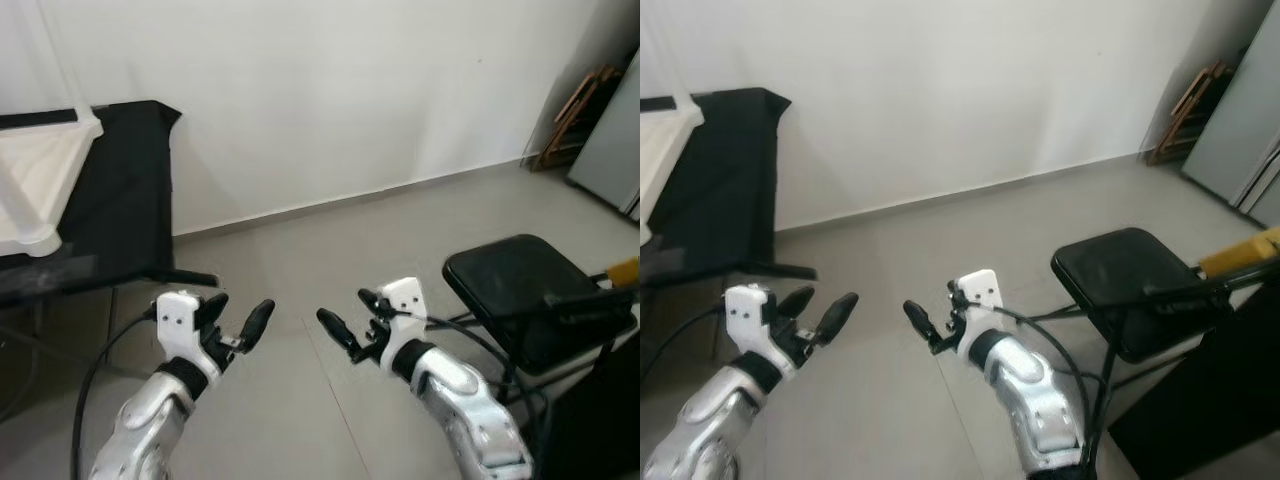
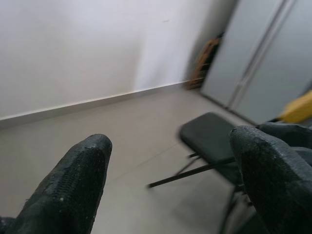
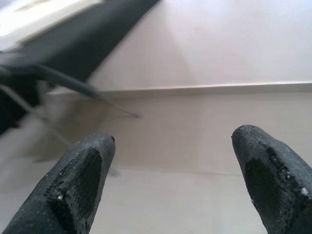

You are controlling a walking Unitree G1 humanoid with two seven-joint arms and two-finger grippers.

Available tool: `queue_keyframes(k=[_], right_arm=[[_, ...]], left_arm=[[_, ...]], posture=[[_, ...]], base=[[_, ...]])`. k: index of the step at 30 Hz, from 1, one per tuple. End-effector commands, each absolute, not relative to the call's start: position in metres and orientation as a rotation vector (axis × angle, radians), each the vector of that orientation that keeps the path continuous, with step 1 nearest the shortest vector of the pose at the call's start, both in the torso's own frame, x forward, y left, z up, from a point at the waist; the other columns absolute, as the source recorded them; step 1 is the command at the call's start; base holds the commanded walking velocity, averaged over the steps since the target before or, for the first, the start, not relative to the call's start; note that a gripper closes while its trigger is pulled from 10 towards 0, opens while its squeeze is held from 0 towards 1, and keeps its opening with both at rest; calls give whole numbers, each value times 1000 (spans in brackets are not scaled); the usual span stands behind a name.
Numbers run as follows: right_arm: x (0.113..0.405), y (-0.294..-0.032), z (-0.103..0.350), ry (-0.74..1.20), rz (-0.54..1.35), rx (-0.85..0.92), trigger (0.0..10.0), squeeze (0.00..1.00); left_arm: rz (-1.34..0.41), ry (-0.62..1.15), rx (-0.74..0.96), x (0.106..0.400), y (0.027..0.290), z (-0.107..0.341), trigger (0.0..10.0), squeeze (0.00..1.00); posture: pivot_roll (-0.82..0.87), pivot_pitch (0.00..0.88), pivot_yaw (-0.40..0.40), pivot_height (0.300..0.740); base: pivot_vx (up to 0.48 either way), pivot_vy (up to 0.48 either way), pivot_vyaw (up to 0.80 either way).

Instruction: Building children table

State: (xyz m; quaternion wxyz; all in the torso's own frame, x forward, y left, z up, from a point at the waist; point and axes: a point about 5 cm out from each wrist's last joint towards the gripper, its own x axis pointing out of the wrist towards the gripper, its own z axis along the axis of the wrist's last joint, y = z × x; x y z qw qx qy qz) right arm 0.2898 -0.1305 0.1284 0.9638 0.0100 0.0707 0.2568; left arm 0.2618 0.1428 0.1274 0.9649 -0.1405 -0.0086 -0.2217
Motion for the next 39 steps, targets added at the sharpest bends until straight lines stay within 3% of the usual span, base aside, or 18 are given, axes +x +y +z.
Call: queue_keyframes(k=[1,15,39], right_arm=[[289,-126,130,131,530,16,10000,0],[291,-125,131,124,523,-10,10000,0],[293,-124,132,124,528,-15,10000,0]], left_arm=[[-427,-6,-283,261,148,126,10000,0],[-435,5,-323,262,149,127,10000,0],[-441,-1,-333,264,151,128,10000,0]], posture=[[-127,97,-8,740],[-130,106,-11,740],[-132,115,-8,740]], base=[[0,0,0],[0,0,0],[312,0,0]])
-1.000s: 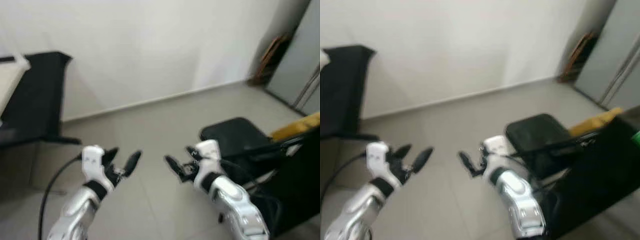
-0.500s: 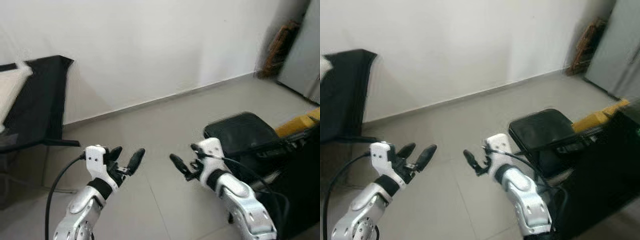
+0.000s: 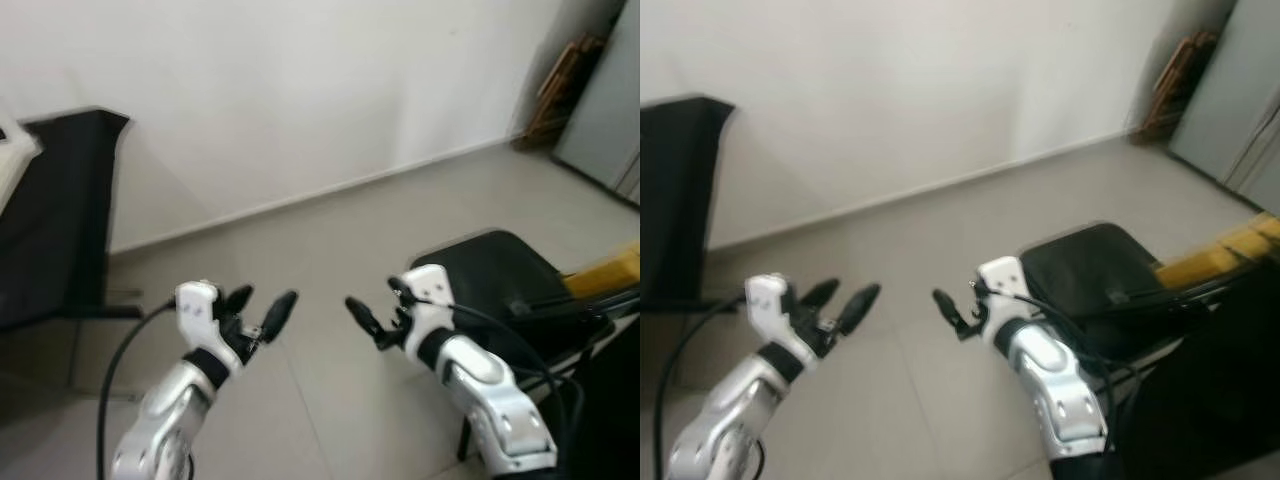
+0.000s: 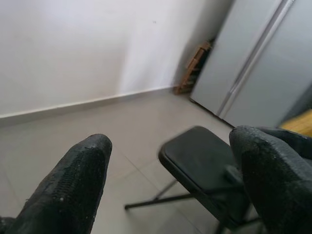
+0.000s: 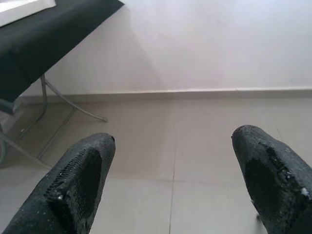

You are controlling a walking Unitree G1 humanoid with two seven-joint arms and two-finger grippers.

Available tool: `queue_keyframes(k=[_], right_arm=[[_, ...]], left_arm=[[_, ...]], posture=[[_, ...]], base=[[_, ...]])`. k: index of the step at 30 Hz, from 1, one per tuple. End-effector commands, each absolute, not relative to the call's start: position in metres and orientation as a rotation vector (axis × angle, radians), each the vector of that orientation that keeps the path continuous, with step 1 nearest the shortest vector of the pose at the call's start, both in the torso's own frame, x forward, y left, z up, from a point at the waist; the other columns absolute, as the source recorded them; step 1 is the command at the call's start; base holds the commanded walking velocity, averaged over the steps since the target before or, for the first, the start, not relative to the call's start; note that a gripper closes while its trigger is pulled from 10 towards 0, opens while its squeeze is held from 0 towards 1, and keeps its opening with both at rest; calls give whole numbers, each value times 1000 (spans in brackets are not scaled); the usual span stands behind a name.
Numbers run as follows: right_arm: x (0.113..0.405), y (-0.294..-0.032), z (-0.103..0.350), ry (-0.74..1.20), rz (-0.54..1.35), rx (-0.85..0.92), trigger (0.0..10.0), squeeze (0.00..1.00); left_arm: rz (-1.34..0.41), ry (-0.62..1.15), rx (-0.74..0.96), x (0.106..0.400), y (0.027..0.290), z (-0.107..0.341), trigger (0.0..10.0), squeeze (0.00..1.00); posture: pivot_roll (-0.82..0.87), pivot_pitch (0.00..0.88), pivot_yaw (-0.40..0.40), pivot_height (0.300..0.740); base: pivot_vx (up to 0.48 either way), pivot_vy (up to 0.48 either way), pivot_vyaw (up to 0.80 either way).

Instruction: Building children table

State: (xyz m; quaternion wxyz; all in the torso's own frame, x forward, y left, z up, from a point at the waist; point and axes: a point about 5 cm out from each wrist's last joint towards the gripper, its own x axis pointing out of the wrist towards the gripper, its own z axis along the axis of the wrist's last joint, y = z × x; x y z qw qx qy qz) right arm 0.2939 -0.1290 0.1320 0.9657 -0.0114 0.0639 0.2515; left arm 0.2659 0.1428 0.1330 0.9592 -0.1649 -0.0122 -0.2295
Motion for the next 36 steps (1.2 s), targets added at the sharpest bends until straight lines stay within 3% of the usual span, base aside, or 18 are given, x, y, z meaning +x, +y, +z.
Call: queue_keyframes(k=[1,20,29,36], right_arm=[[293,-124,132,124,528,-15,10000,0],[295,-123,133,123,534,-24,10000,0],[295,-117,130,126,497,-67,10000,0],[299,-115,128,130,525,-84,10000,0]], left_arm=[[-441,-1,-333,264,151,128,10000,0],[-447,0,-327,266,150,128,10000,0],[-437,-5,-298,266,159,127,10000,0],[-424,-13,-290,268,157,127,10000,0]], posture=[[-132,115,-8,740],[-132,116,-14,740],[-132,93,-104,740],[-129,82,-84,740]], base=[[315,0,0],[315,0,0],[316,0,0],[313,0,0]])
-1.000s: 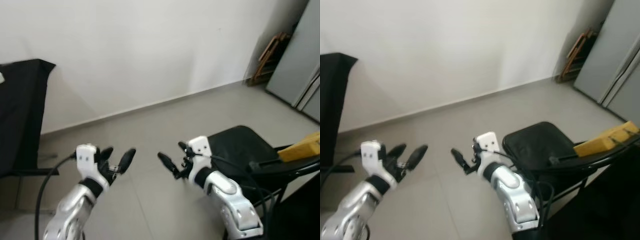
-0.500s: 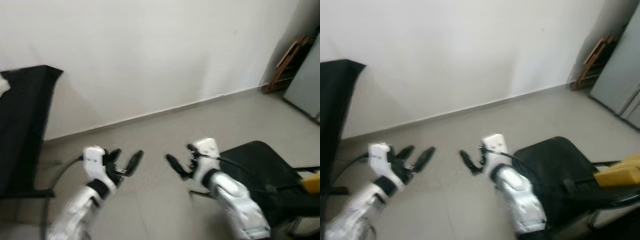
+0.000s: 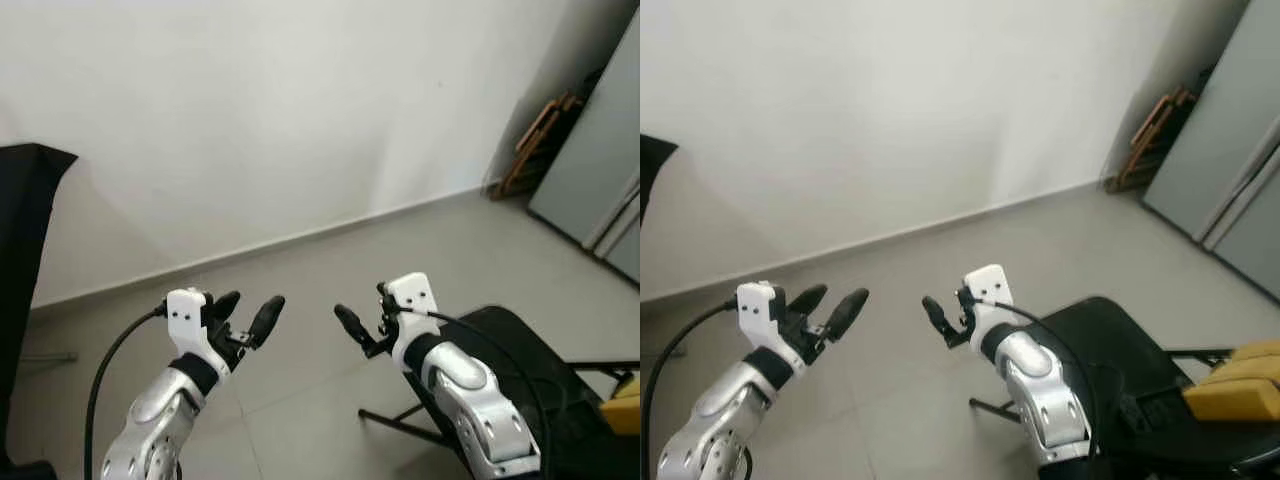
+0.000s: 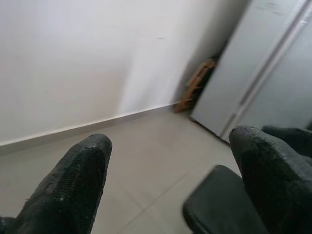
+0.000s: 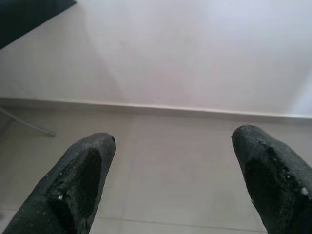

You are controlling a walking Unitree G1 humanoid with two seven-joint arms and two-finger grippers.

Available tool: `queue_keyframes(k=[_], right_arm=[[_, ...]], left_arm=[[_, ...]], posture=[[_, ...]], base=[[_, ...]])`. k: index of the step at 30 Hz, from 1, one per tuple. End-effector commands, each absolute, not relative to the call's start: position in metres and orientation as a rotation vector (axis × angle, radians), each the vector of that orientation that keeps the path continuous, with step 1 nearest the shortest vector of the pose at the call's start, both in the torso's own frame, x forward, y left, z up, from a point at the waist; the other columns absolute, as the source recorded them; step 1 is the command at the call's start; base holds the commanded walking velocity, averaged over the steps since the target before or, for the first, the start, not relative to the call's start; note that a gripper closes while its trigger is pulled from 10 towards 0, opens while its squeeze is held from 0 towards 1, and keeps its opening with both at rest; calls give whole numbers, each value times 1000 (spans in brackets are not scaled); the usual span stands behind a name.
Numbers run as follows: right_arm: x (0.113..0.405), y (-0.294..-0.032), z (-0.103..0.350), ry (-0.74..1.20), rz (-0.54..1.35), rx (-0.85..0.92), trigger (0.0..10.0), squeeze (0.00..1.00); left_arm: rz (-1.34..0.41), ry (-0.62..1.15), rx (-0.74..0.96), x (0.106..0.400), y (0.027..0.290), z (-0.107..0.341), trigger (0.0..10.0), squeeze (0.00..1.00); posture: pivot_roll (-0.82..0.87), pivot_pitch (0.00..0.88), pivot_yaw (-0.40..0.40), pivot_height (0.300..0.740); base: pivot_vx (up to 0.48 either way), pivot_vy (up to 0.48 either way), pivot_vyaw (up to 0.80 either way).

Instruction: Building children table

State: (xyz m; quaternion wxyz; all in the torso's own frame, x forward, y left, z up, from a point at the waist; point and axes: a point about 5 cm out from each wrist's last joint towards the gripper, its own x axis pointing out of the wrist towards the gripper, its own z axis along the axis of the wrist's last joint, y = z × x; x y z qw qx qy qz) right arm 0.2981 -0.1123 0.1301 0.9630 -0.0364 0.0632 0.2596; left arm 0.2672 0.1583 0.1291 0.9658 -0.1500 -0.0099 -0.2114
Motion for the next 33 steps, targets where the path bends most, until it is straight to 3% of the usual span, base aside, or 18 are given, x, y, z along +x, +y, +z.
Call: queue_keyframes(k=[1,20,33], right_arm=[[300,-116,129,126,520,-68,10000,0],[297,-110,119,132,569,-73,10000,0],[304,-120,127,118,549,-40,10000,0]], left_arm=[[-432,-9,-287,269,155,127,10000,0],[-575,11,-228,269,122,124,10000,0],[-530,7,-240,278,132,125,10000,0]], posture=[[-134,79,-75,740],[-141,62,-57,740],[-168,73,-34,740]], base=[[311,0,0],[315,0,0],[310,0,0]])
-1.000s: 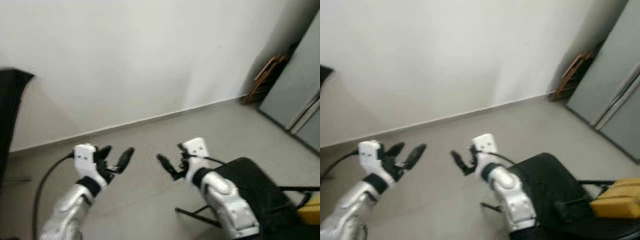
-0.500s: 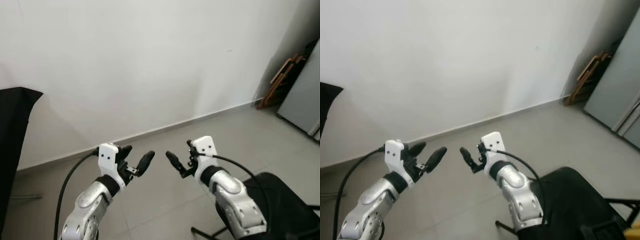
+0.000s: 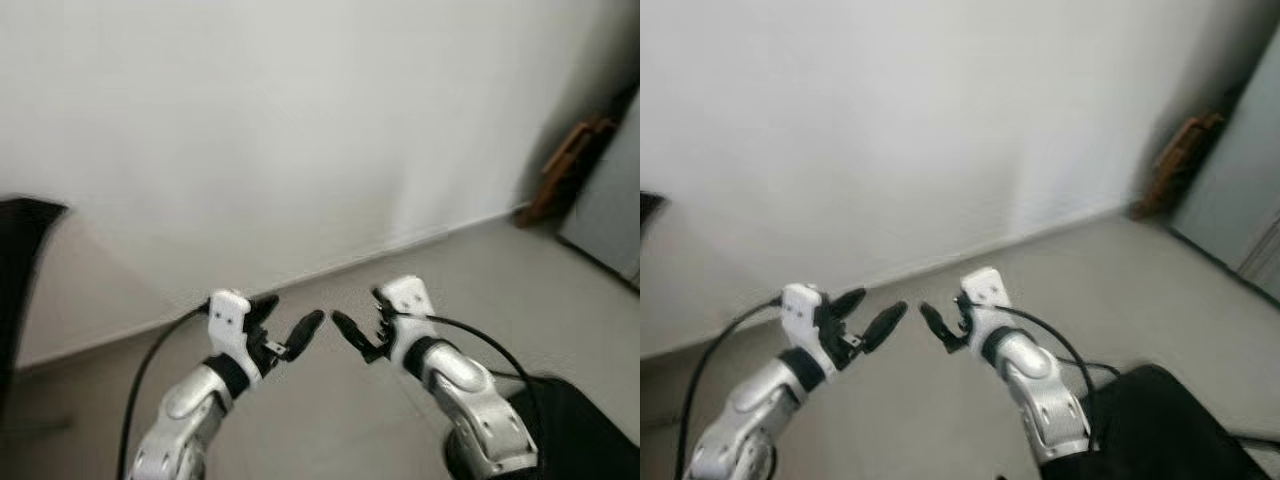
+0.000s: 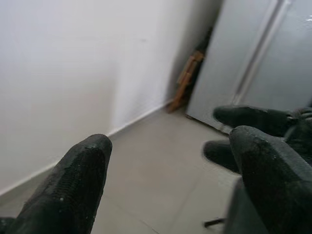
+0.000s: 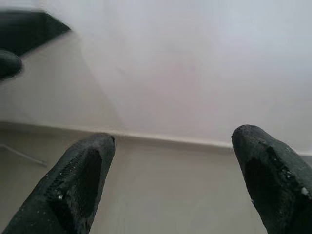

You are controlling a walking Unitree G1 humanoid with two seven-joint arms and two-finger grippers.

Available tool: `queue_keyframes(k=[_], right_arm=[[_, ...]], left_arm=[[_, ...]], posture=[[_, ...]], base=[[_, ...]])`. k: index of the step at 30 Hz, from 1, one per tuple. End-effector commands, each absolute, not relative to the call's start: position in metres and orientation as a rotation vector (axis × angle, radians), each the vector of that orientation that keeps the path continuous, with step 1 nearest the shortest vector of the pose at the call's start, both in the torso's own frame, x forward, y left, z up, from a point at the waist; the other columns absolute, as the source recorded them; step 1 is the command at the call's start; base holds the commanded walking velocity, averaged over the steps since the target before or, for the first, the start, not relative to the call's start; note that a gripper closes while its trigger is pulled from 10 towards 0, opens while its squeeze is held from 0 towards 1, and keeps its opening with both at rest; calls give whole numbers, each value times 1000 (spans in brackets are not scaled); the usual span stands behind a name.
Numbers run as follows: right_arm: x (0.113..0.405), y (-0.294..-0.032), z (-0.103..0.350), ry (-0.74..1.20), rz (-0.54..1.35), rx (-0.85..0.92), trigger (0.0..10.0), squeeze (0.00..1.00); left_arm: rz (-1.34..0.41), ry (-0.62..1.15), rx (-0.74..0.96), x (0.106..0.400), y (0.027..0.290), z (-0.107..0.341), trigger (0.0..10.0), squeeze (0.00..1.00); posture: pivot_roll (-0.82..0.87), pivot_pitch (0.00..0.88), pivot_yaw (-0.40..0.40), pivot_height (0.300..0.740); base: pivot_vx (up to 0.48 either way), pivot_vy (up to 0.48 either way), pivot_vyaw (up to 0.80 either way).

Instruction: Building children table

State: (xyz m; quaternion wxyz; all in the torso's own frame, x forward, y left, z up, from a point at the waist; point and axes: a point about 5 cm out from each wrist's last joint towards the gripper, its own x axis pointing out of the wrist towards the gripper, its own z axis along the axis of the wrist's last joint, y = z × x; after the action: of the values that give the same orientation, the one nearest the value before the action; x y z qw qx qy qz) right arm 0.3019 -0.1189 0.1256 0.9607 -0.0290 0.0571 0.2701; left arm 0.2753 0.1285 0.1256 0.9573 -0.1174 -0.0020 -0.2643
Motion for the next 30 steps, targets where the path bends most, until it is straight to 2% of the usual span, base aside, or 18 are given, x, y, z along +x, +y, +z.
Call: queue_keyframes(k=[1,12,30], right_arm=[[305,-120,128,116,548,-34,10000,0],[308,-117,130,102,589,-84,10000,0],[307,-109,131,92,695,-129,10000,0]], left_arm=[[-534,7,-242,279,132,125,10000,0],[-516,-2,-236,282,133,126,10000,0],[-522,-7,-239,286,135,129,10000,0]], posture=[[-168,73,-34,740],[-142,69,-48,740],[-154,81,-31,740]], base=[[307,0,0],[307,0,0],[305,0,800]])
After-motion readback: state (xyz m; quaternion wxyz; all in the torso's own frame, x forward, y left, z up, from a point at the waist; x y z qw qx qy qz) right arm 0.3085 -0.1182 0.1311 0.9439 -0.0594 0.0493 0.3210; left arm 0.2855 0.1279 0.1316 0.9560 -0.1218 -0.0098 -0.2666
